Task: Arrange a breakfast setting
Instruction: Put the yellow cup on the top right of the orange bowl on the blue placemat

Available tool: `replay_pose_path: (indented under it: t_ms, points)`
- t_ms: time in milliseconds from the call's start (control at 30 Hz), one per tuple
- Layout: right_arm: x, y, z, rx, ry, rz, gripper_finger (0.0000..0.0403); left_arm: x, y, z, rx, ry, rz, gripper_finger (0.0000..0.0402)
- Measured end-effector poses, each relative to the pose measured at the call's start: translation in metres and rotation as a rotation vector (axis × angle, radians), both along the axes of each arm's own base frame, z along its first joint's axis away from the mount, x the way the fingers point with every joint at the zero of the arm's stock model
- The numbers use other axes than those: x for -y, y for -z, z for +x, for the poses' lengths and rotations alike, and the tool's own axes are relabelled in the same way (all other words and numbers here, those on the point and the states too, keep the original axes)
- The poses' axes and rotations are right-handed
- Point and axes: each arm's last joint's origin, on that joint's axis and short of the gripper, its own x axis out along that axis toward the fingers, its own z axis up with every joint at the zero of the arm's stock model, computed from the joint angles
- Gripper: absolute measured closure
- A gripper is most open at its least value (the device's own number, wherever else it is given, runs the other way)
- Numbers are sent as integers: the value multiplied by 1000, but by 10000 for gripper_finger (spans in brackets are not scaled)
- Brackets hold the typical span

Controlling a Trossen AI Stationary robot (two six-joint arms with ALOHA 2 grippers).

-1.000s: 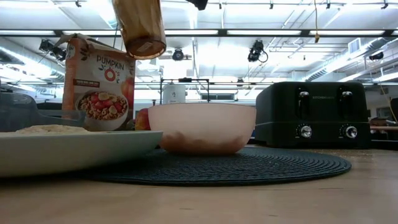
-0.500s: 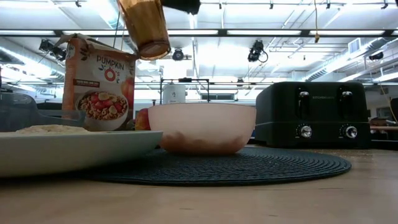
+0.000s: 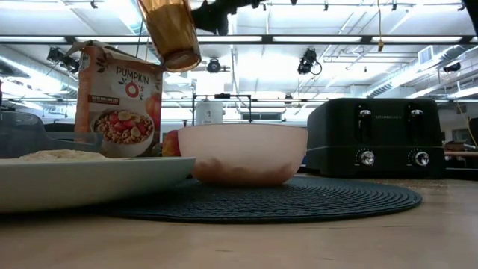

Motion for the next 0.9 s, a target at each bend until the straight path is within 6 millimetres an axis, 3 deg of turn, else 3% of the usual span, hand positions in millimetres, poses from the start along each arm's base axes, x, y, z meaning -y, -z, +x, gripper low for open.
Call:
replay_pose_path:
  t_ms: [233,533,900]
  points:
    - [5,8,2,-31,-40,-23,3,-5,0,2,6,-14,9,387]
    - [19,9,-12,-142,-85,-60,3,-8,-1,2,15,-19,34,387]
    - [19,22,10,-40,-81,9,3,-17,-4,13,114,-59,29,387]
